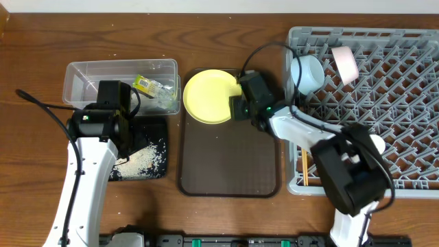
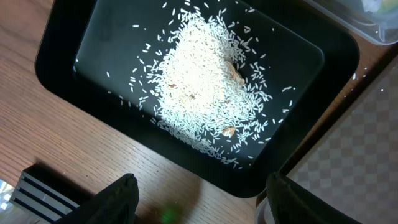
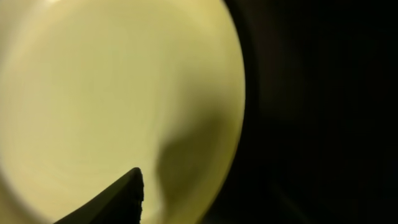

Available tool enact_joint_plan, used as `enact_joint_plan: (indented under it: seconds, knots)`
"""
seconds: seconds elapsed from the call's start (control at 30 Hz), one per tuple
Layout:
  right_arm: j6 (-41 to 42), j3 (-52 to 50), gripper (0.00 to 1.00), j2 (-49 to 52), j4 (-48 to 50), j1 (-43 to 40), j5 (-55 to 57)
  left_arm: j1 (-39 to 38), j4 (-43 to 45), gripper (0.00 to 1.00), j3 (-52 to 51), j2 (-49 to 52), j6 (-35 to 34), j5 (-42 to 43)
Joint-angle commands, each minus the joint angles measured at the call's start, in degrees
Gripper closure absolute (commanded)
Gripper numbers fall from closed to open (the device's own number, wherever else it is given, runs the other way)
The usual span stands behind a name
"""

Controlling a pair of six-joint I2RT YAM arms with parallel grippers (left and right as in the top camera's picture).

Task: Sort waste into correct bins and load items into the dishwasher rack
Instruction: 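Reach the right gripper to the yellow plate edge and grasp it, then lift the yellow plate into the rack and stand it upright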

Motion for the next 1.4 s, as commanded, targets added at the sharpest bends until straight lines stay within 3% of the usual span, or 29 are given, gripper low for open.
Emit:
enact_joint_plan:
  seconds: [0.0, 0.23, 0.37, 0.73, 1.0, 1.37]
  knots:
    - [2.25, 0.39, 0.51, 1.97, -1.03, 1.09, 0.26, 0.20, -0.35, 0.31, -0.24, 0.00, -0.26, -0.48]
    - [2.25, 0.39, 0.88, -0.24, -6.75, 0.55, 1.68, 0.20, -0.35, 0.31, -0.24, 0.00, -0.26, -0.48]
    - [2.23, 0.39, 0.99, -2.91, -10.51, -0.42, 4.79, 0.20, -0.35, 0.32, -0.24, 0.00, -0.26, -0.48]
    - [-5.55, 0.39, 0.99, -18.38, -17.97, -3.72, 7.78, 0.20, -0.35, 0.31, -0.24, 0.00, -0.26, -0.48]
    - [-14.43, 0.39, 0.99, -35.65, -26.01, -8.15, 20.72, 0.20, -0.33, 0.31, -0.24, 0.00, -0.26, -0.48]
    - [-35.76, 0.39, 0.99, -49.46, -28.81, -20.22, 38.49, 0.20, -0.31, 0.31, -0.24, 0.00, -0.28, -0.48]
